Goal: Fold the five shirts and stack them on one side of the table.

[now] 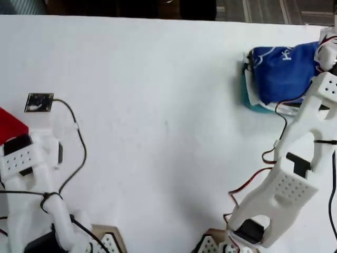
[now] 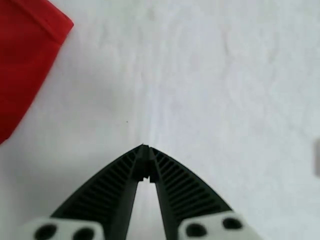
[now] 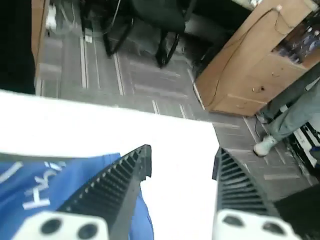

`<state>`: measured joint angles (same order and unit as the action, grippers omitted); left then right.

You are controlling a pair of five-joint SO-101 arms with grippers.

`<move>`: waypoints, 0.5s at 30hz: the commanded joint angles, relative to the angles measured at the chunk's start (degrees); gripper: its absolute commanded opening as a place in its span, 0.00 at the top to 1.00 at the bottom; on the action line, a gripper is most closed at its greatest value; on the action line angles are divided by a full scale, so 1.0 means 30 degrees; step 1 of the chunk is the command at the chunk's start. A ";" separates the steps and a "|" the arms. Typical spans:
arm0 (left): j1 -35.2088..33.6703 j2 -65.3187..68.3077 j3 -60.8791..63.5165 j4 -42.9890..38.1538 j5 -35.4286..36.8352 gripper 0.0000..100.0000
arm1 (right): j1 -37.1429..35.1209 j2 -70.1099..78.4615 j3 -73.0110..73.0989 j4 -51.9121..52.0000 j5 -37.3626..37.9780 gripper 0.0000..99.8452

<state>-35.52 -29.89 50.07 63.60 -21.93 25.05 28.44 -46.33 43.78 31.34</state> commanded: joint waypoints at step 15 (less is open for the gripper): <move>-0.0674 -0.0586 -0.0132 -0.0088 -0.0059 0.97 | -0.0161 0.6256 0.0527 -0.3912 0.3575 0.97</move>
<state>-36.75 -29.89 50.07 63.60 -21.93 22.07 45.67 -40.70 34.11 40.75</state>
